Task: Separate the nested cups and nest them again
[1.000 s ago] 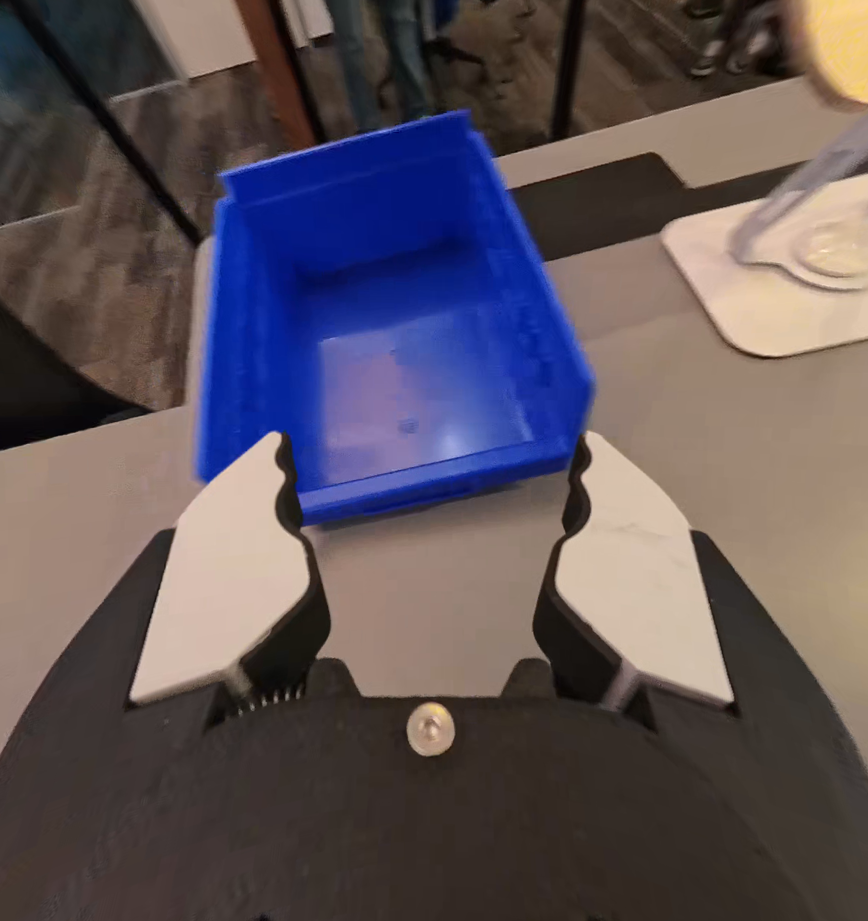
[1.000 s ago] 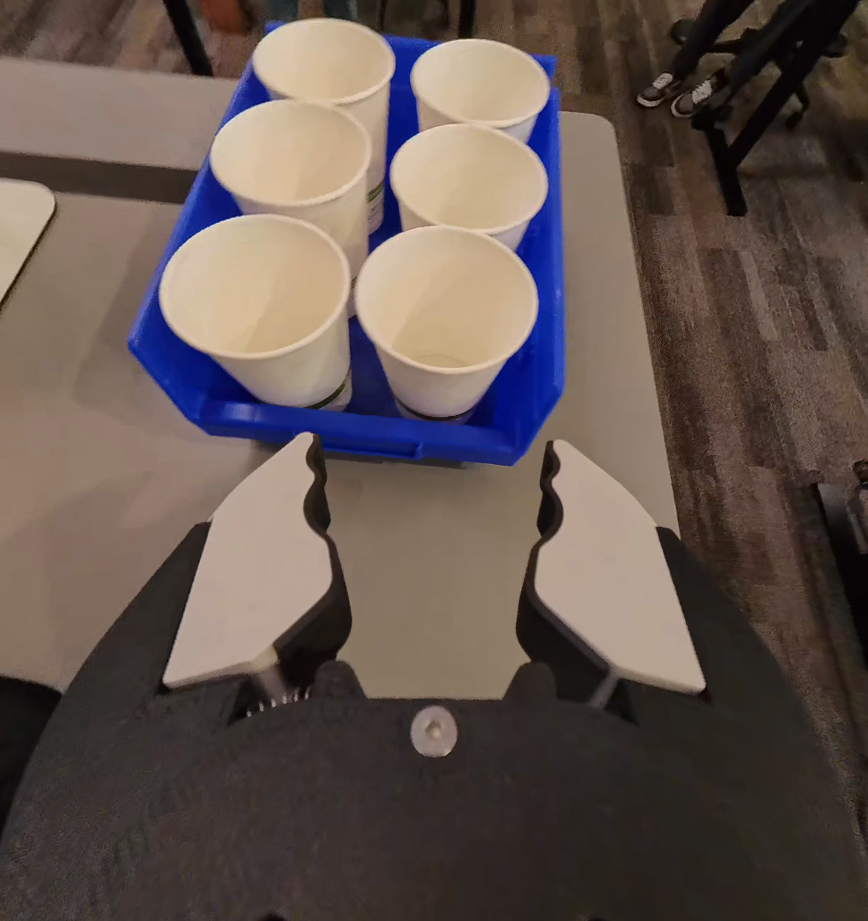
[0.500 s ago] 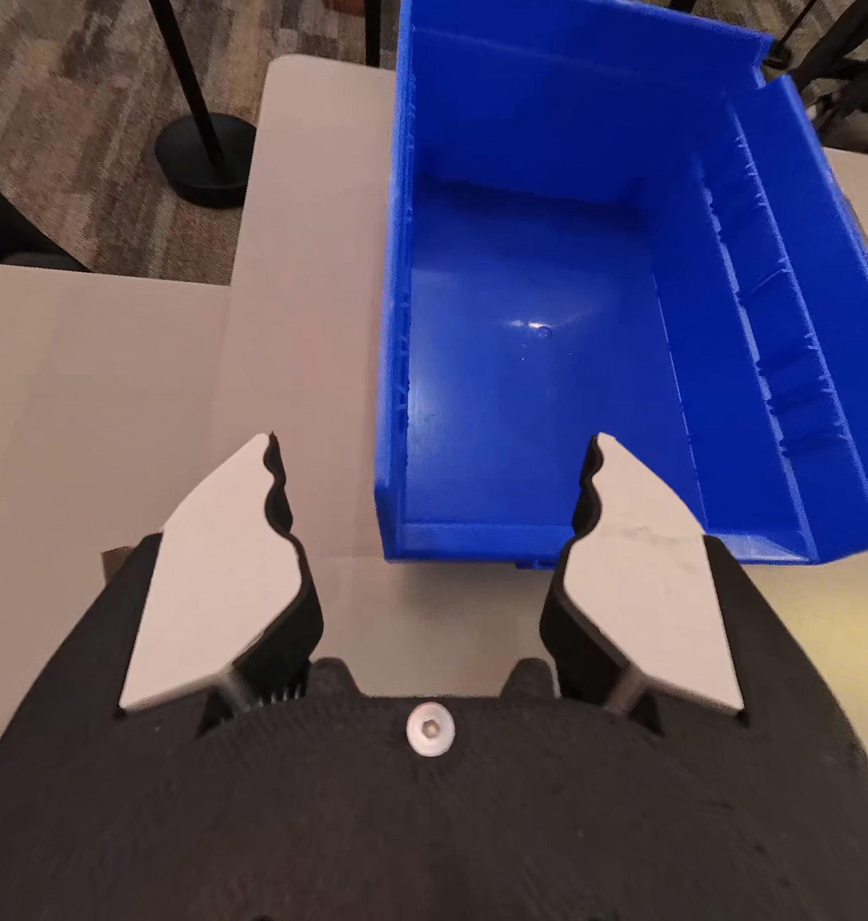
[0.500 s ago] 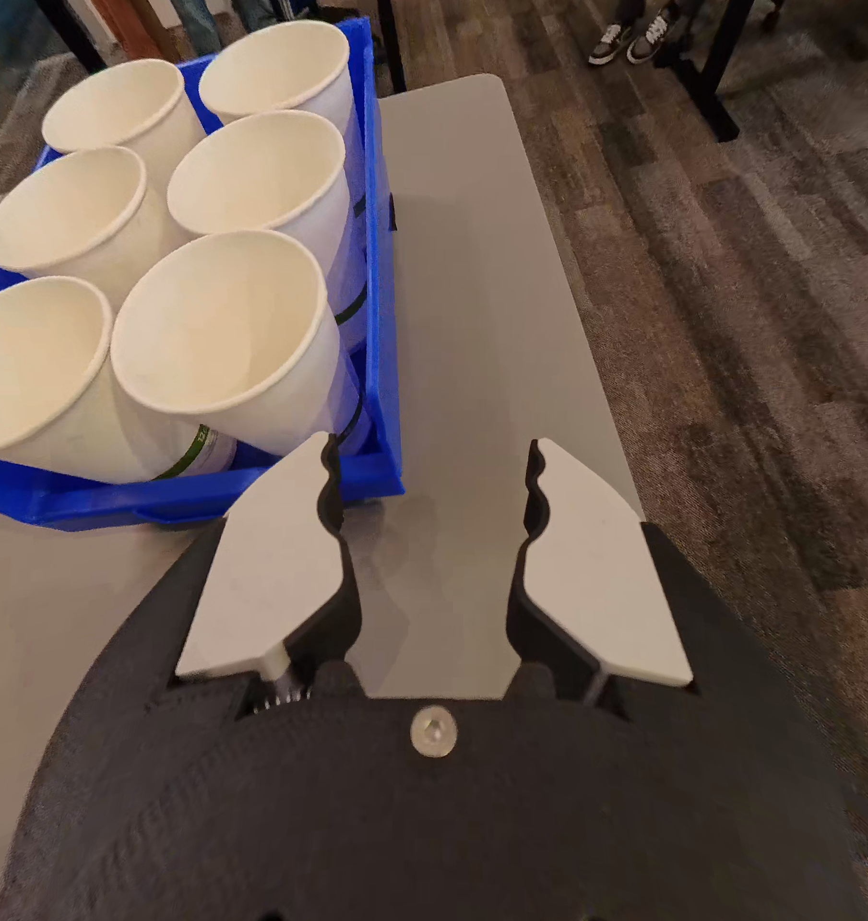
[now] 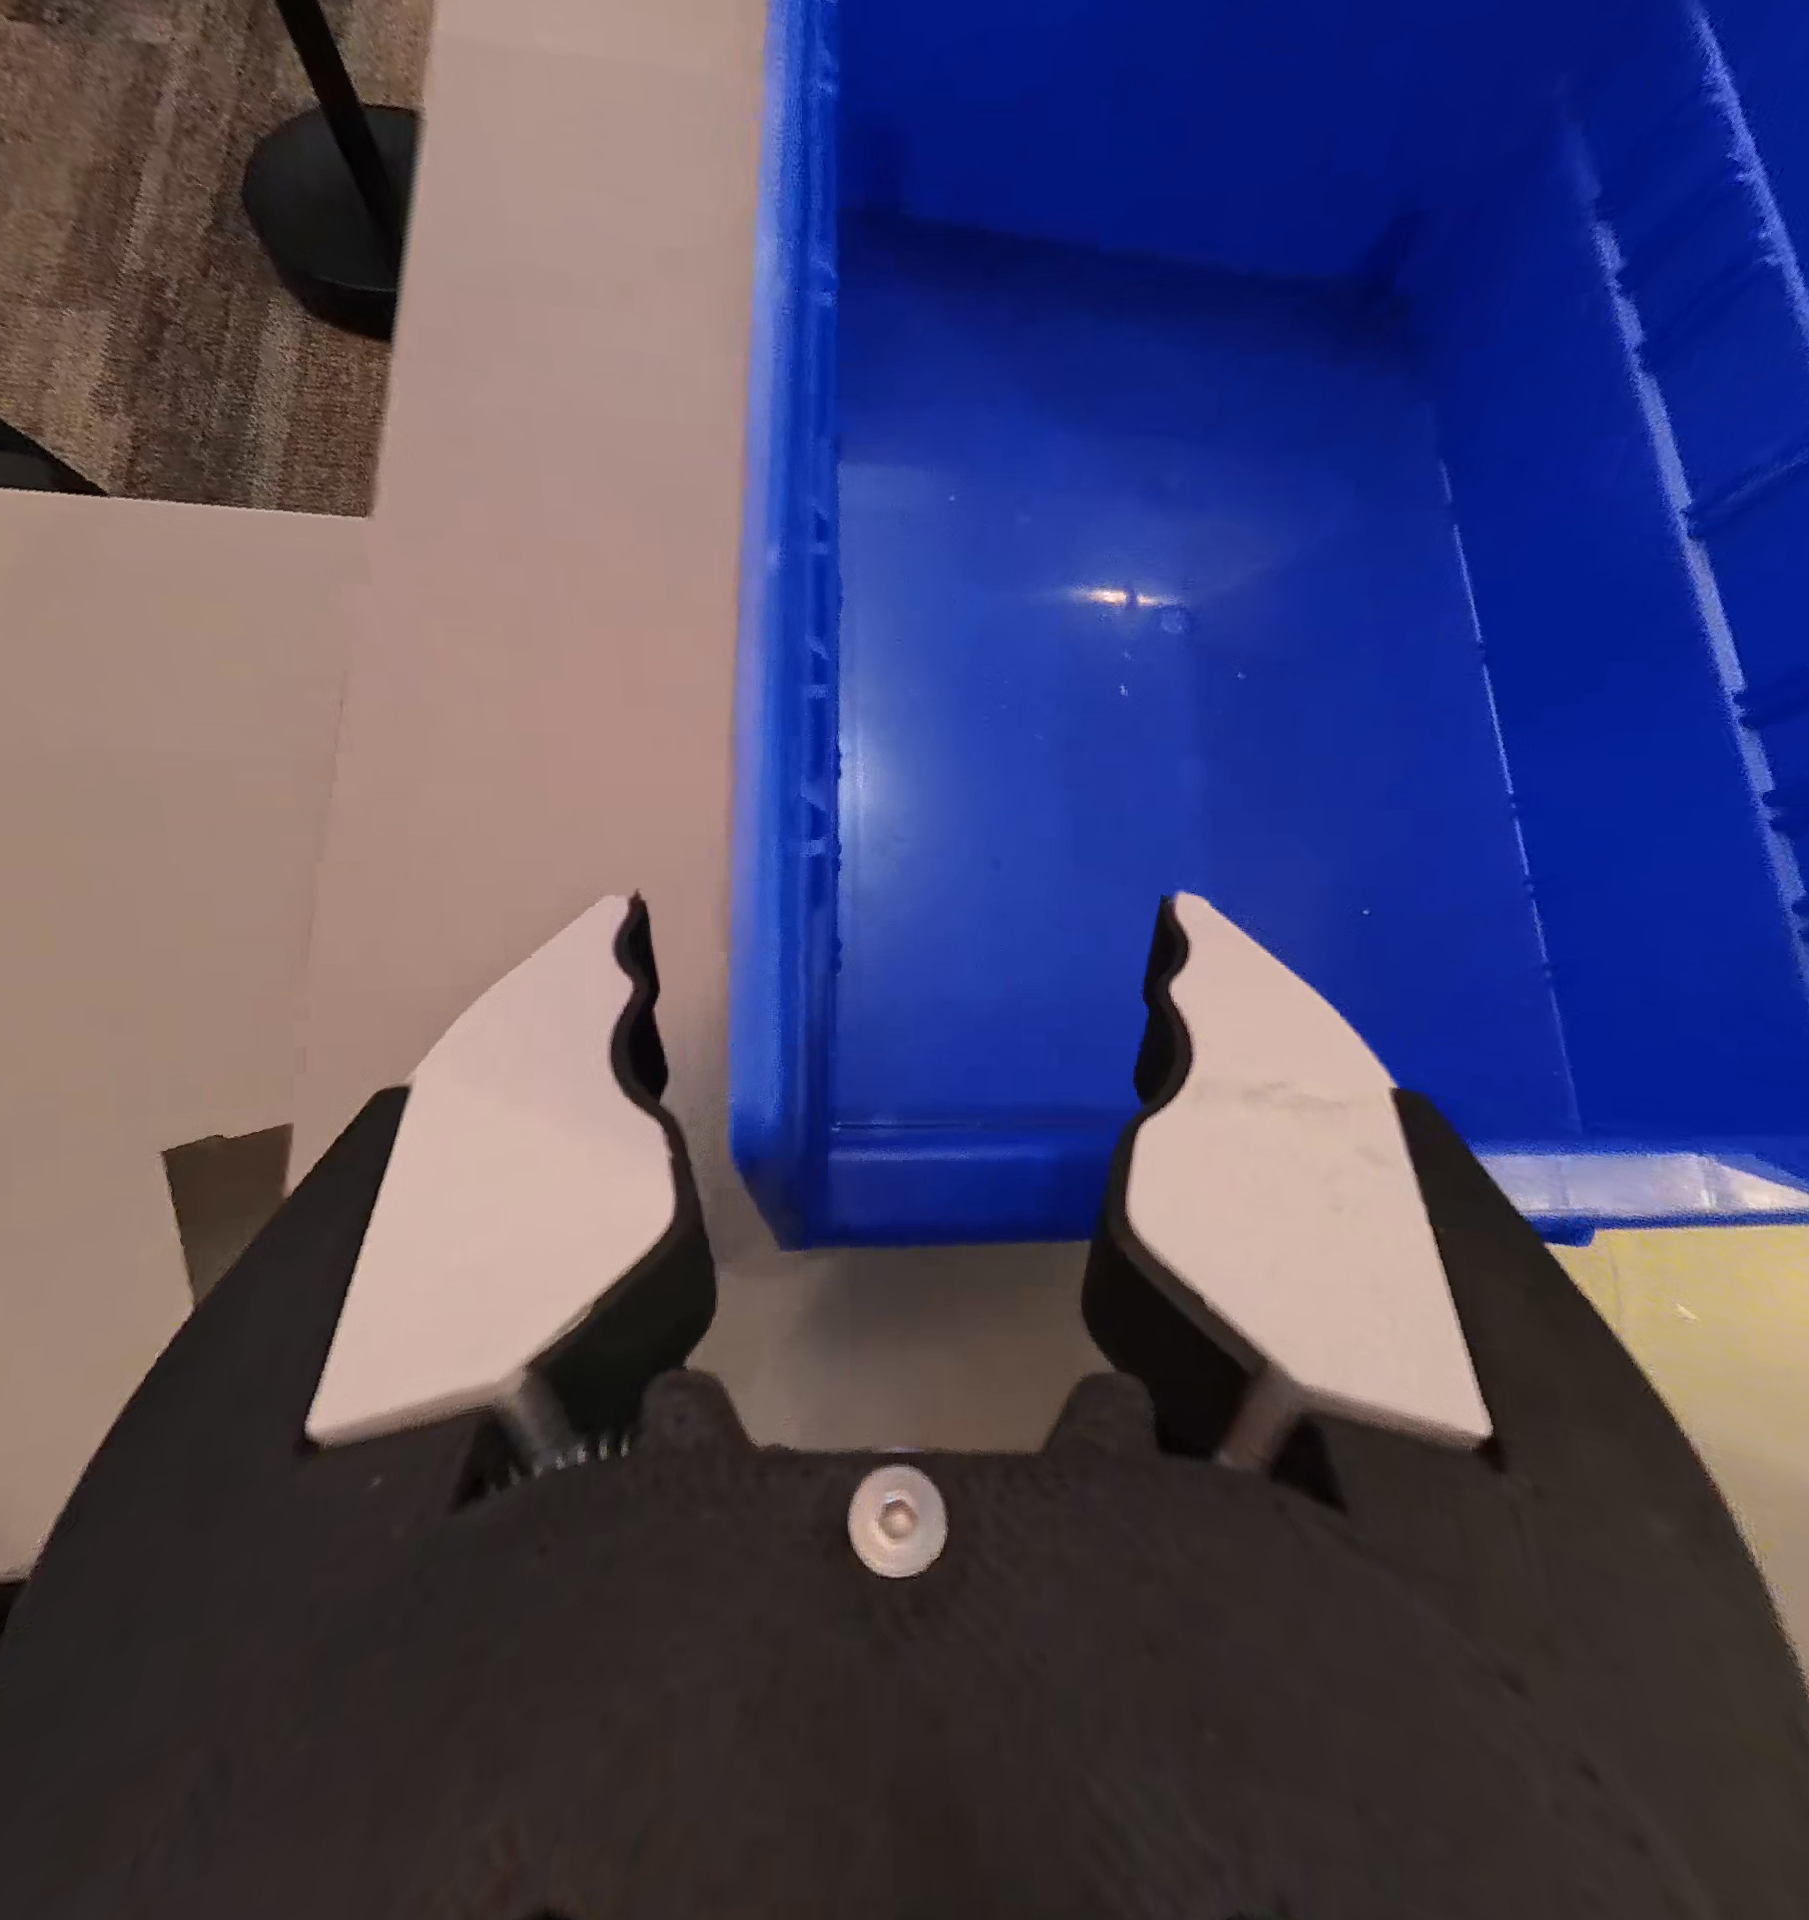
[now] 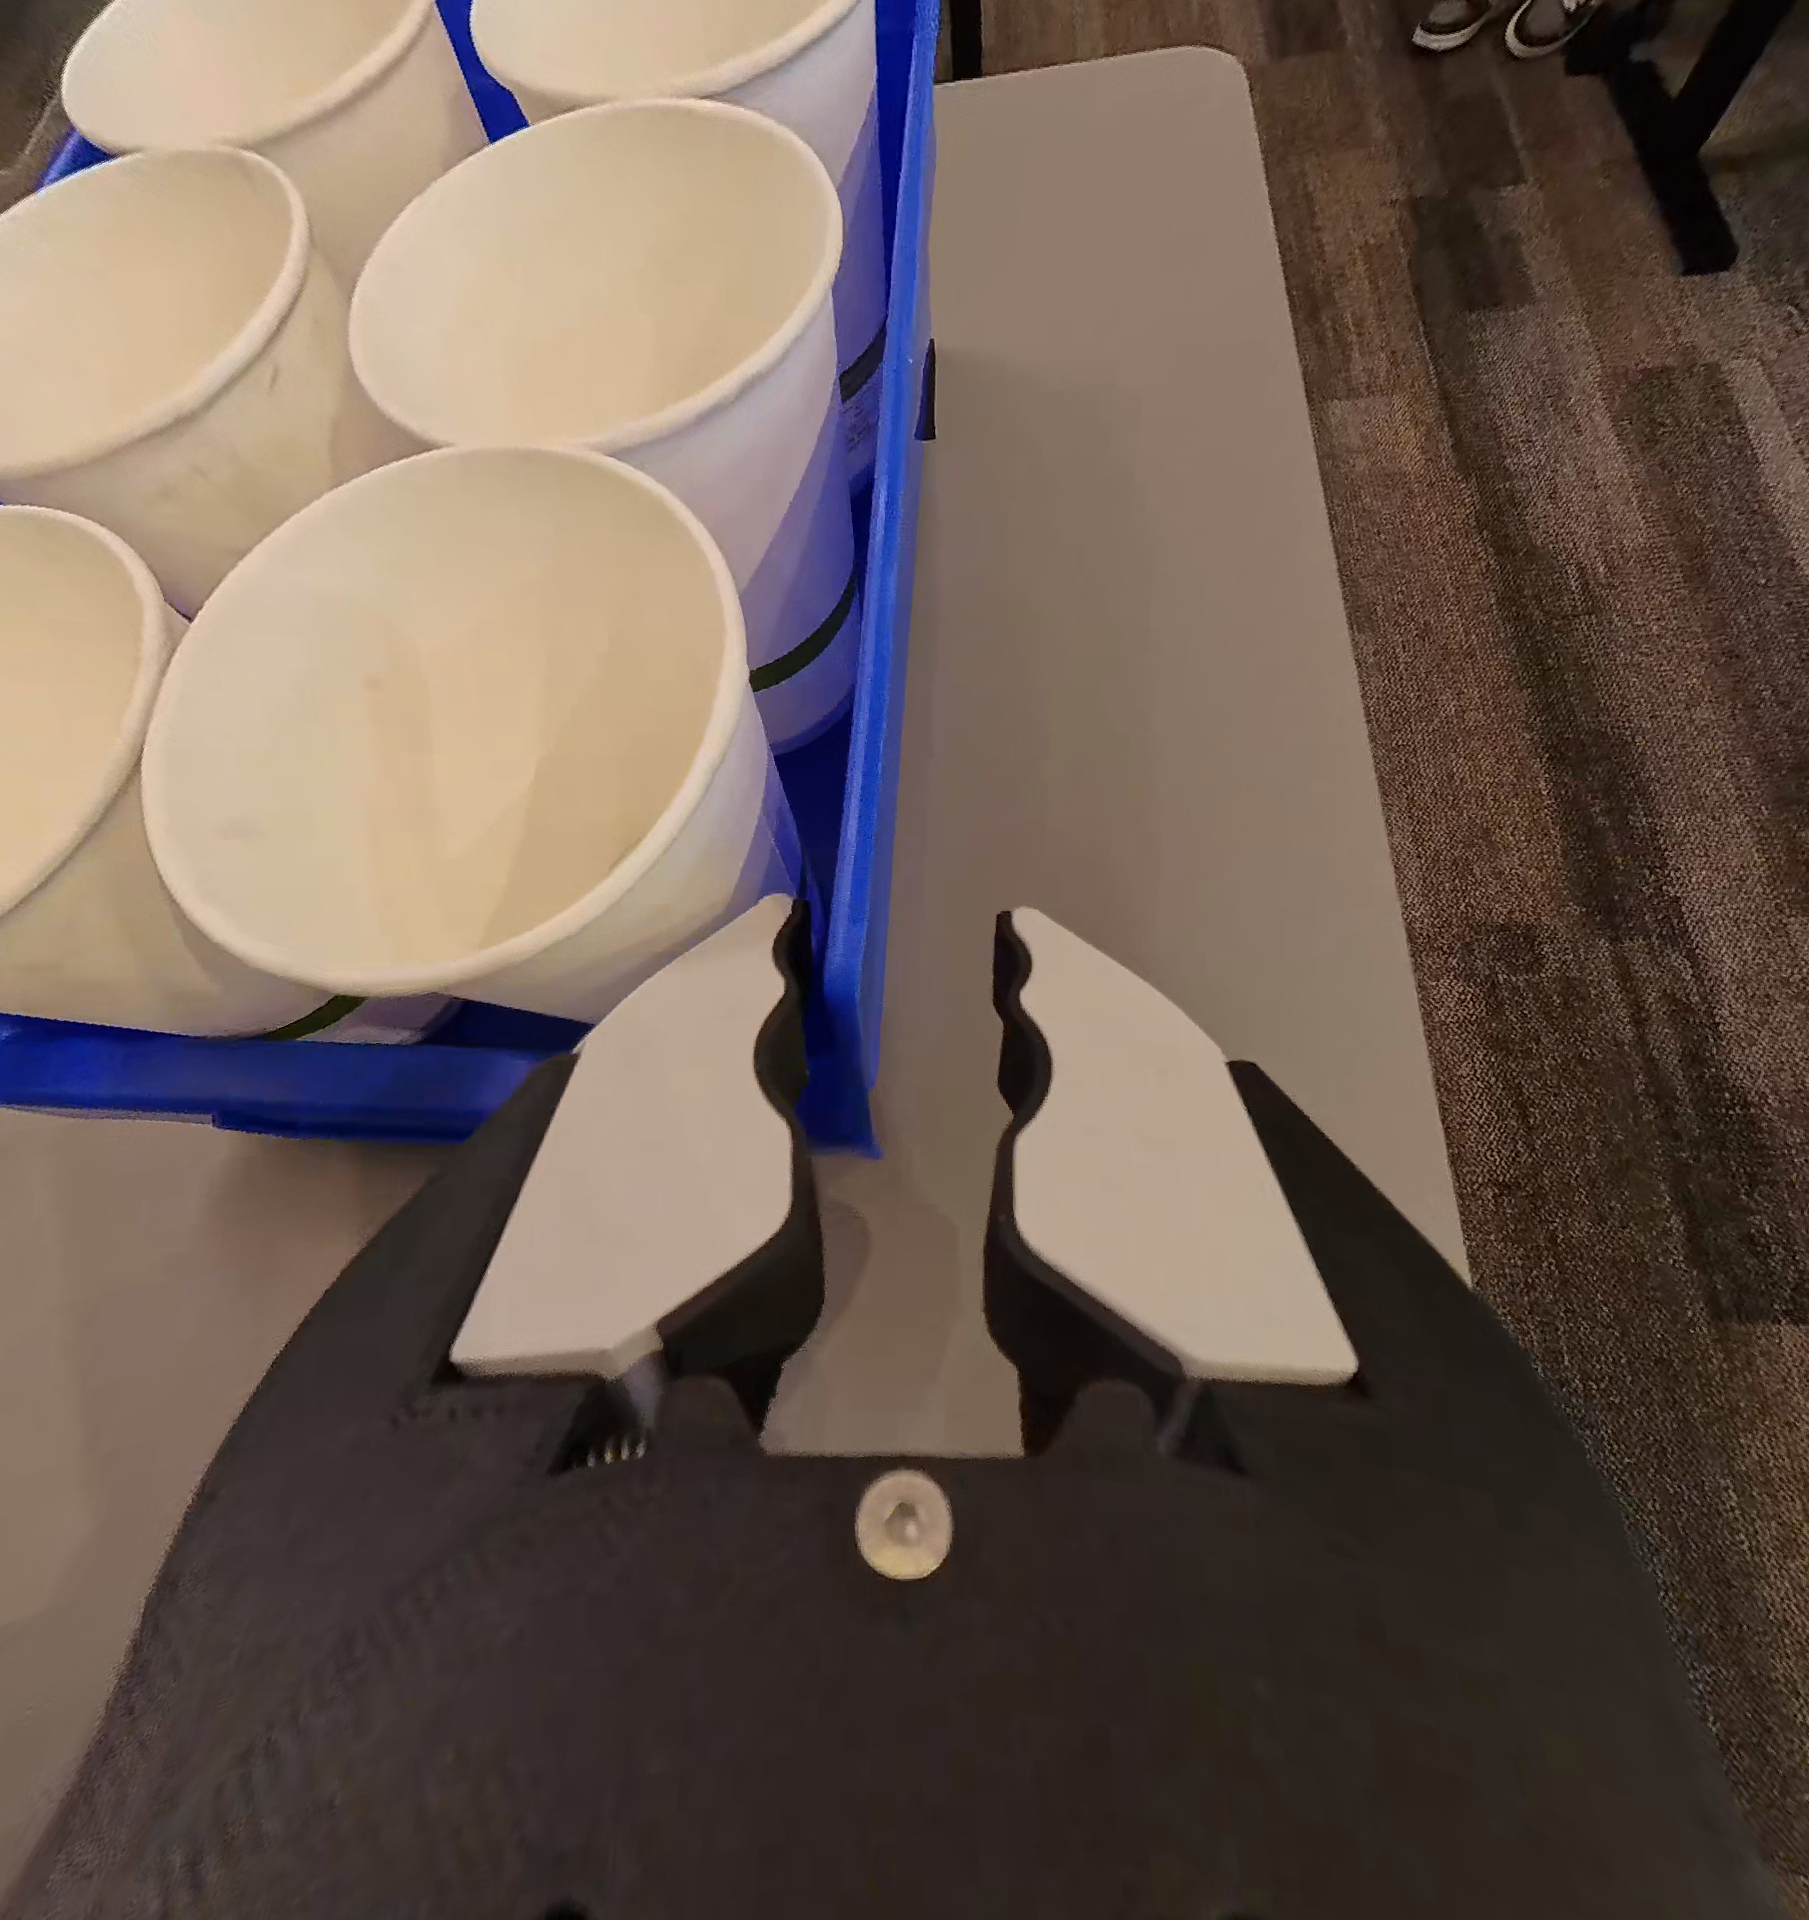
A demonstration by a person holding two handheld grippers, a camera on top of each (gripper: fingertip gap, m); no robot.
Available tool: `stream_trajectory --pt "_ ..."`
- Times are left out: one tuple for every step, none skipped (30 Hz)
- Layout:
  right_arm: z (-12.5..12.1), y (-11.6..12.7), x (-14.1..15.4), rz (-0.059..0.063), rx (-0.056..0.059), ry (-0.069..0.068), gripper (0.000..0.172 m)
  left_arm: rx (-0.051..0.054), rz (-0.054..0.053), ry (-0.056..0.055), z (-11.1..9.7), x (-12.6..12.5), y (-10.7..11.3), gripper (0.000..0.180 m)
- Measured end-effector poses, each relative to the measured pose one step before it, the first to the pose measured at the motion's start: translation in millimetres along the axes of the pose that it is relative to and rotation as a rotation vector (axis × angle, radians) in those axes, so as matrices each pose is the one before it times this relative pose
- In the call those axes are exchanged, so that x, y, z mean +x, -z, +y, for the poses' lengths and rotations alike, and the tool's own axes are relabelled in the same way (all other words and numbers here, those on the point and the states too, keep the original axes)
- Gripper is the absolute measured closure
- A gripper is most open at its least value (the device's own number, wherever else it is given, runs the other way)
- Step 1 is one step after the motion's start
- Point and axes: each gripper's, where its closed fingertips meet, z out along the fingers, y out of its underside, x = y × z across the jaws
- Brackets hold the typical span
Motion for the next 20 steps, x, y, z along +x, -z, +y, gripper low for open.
stream_trajectory --pt "-0.55 -1.92 -1.25 -0.0083 -0.0019 0.0029 0.142 0.0096 -0.0058 0.0007 -2.53 -2.18 0.36 0.094" --pt "-0.72 -1.61 -1.18 -0.0081 -0.0015 0.004 0.148 0.0014 0.0096 0.0033 -1.34 0.02 -0.44 0.098" --pt "-0.65 -1.51 -1.44 -0.0098 -0.0016 0.0017 0.151 -0.0098 0.0184 0.0052 0.17 1.15 -1.29 0.1" --pt "-0.39 -1.5 -2.44 -0.0172 -0.0035 0.0007 0.157 -0.0114 0.026 0.0061 0.16 2.46 -1.24 0.106" --pt "-0.11 -1.39 -2.15 -0.014 -0.0041 0.0 0.164 -0.006 0.0169 0.0087 -0.39 1.39 -0.66 0.113" --pt "-0.15 -1.06 -0.24 0.0004 -0.0015 0.0009 0.166 -0.0063 0.0226 0.0093 0.15 1.71 -0.49 0.122" --pt "-0.21 -0.34 0.15 0.0032 0.0005 0.003 0.166 -0.0061 0.027 0.0146 0.37 2.05 -0.23 0.132" --pt "0.08 -0.11 0.05 0.0006 -0.0005 -0.0006 0.166 -0.0052 0.0257 0.0249 0.48 1.56 -0.09 0.143" --pt "0.06 0.1 0.01 0.0002 -0.0016 -0.0002 0.166 -0.0007 0.0118 0.0241 -0.12 -0.37 0.17 0.149" --pt "0.27 0.13 -0.2 0.0018 -0.0023 0.0039 0.167 0.0026 0.0023 0.0198 -0.4 -1.38 0.82 0.154" --pt "0.35 0.1 -0.51 0.0005 -0.0049 0.006 0.167 0.0023 -0.0018 0.0117 -0.22 -1.85 1.31 0.16" --pt "0.6 0.27 -0.79 -0.0012 -0.0078 0.0079 0.167 -0.001 -0.0027 -0.0015 0.07 -1.68 1.26 0.164" --pt "0.56 0.24 -0.78 -0.0005 -0.0076 0.0079 0.167 -0.0065 -0.0037 -0.0127 0.31 -0.08 0.17 0.164" --pt "0.57 0.33 -0.74 -0.0007 -0.0058 0.0035 0.167 -0.0095 -0.0075 -0.0063 0.5 -0.42 0.05 0.165" --pt "0.6 0.39 -0.8 -0.0022 -0.0046 -0.0001 0.167 -0.0097 -0.0082 -0.0007 0.49 -0.6 0.15 0.166" --pt "0.81 0.59 -0.81 -0.001 -0.0046 0.0008 0.167 -0.009 -0.0085 0.0004 0.42 -0.84 0.26 0.167" --pt "0.83 0.75 -0.81 0.0014 -0.0053 0.0052 0.167 -0.006 -0.0063 0.0009 0.37 -0.62 0.28 0.168" --pt "1.0 0.95 -0.69 0.0 -0.0061 0.0039 0.167 -0.0038 -0.0047 0.0031 0.26 -0.47 0.23 0.169" --pt "0.79 1.14 -0.89 -0.0037 -0.0064 -0.0028 0.167 -0.0048 -0.0046 0.0047 0.61 -0.35 0.37 0.171" --pt "0.44 1.68 -0.66 -0.0035 -0.0039 0.0001 0.167 -0.0071 -0.0024 0.0016 0.79 -0.08 0.49 0.172"
